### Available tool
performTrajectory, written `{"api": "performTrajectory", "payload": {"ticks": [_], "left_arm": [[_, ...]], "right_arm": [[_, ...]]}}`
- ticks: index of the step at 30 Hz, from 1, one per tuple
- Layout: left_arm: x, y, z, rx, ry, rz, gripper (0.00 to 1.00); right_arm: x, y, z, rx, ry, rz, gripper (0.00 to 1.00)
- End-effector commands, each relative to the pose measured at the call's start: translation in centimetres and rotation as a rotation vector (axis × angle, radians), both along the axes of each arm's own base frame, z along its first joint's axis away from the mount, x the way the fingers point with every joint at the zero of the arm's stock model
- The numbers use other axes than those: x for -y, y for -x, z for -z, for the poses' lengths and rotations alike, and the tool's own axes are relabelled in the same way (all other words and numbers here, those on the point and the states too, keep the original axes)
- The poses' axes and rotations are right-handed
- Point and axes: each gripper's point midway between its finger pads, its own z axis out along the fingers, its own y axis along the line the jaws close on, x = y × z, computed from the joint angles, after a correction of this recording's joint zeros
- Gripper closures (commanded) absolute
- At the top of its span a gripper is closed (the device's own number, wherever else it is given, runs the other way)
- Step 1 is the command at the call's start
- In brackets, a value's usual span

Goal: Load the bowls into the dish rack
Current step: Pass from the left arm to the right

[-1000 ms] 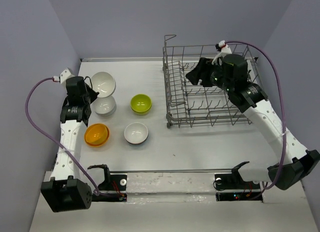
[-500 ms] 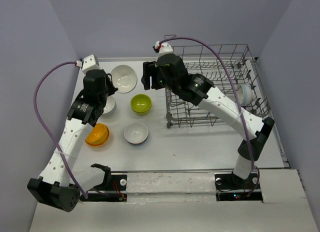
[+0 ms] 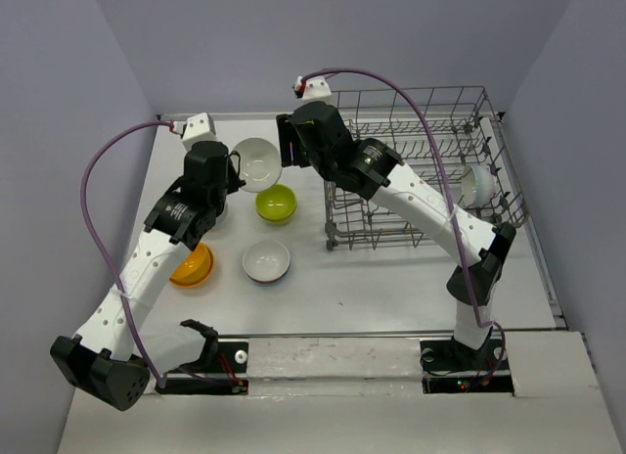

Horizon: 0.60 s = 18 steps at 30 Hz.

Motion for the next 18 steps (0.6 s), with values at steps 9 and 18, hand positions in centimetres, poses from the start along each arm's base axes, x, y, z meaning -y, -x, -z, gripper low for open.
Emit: {"api": "performTrajectory", "payload": {"ticks": [9,18], "left_arm": [[2.0,-1.6,-2.6,0.103,0.047,0.007,1.0],[2.6,-1.6,-3.4,0.115,0.05,0.021,1.0]], "right_arm": [[-0.8,-0.1,-0.6,0.027,0.003,0.001,0.33],[-0.9,-0.1,0.9,0.006,0.02,0.001,0.35]]}}
